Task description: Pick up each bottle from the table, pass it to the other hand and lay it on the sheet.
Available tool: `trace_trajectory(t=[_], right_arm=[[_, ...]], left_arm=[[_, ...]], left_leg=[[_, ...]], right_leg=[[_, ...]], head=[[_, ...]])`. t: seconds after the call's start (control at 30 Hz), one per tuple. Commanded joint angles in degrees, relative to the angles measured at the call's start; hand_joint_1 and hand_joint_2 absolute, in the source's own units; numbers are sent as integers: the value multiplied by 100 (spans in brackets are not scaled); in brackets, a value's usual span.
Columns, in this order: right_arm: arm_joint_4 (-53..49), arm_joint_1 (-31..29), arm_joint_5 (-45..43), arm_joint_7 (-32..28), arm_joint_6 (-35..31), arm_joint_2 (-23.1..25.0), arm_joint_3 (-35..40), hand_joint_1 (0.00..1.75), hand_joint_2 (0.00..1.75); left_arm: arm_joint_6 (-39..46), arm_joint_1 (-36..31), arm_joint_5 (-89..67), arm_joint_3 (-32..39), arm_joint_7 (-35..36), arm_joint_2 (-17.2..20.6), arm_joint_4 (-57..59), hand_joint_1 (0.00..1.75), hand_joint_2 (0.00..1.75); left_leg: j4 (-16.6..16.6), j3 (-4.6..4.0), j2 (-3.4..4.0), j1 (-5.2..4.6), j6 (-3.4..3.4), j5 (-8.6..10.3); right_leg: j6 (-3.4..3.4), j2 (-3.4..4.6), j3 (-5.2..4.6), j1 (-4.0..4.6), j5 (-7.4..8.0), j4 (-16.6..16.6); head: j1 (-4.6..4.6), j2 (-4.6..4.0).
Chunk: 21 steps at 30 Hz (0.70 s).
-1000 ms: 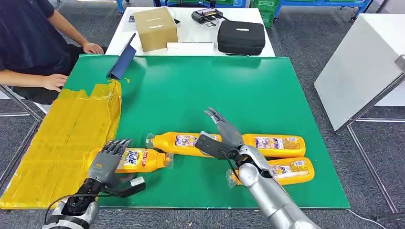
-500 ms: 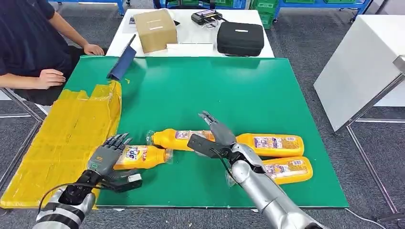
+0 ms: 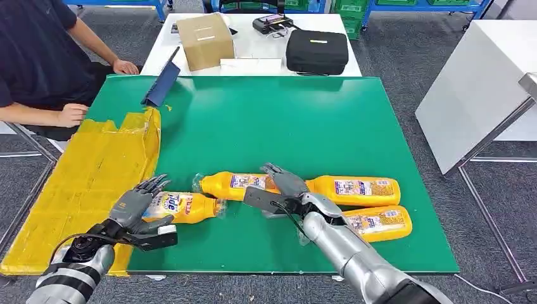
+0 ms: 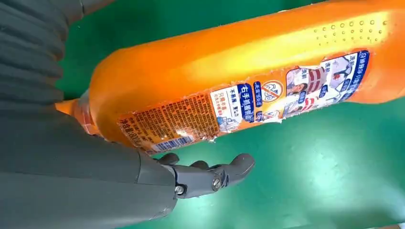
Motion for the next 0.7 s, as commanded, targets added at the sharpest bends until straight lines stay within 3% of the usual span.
trace_trajectory(t=[0.03, 0.2, 0.3, 0.33, 0.37, 0.57, 0.7], right_arm=[[784, -349, 146, 143, 192, 5, 424, 0, 175], [1480, -362, 411, 292, 214, 163, 660, 0, 175], [1952, -366, 712, 861, 294, 192, 777, 0, 175], [2065, -338, 779, 882, 286, 177, 805, 31, 175], [2202, -285, 813, 883, 288, 165, 772, 175, 175], [2418, -181, 1073, 1196, 328, 210, 747, 175, 175], [2430, -125, 1172, 1277, 376, 249, 723, 175, 175]], left_arm=[[-193, 33, 1006, 108, -653, -94, 119, 0, 0], [-877, 309, 3205, 1014, -1614, -870, -1146, 0, 0], [-2581, 389, 5511, 1660, -2051, -1554, -2005, 0, 0], [-2819, 386, 5809, 1701, -1887, -1719, -2200, 0, 0], [-3066, 417, 6128, 1686, -1712, -1843, -2440, 0, 0], [-3970, 481, 7583, 1717, -1301, -2180, -2690, 0, 0], [-3977, 572, 7624, 1610, -1302, -2204, -2921, 0, 0]], left_leg=[[0, -16, 13, 9, -9, 2], [0, -8, -3, 5, -4, 2], [6, -22, -20, 13, 1, 4], [7, -20, -17, 12, 3, 2], [11, -36, -28, 15, 4, 4], [-1, -13, -6, 5, 4, 1], [-7, -4, -17, 10, 4, -3]], right_leg=[[-9, 32, -18, 8, 8, -5], [-4, 10, -7, 4, 3, -6], [-2, -7, -15, 8, -1, -8], [0, -9, -17, 7, -1, -8], [0, -14, -24, 10, -1, -10], [3, -1, -13, 2, 7, -24], [-3, -4, -55, 7, 9, -33]], head=[[2, 0], [0, 0], [-2, 0], [4, 0], [4, 0], [2, 0], [0, 0]])
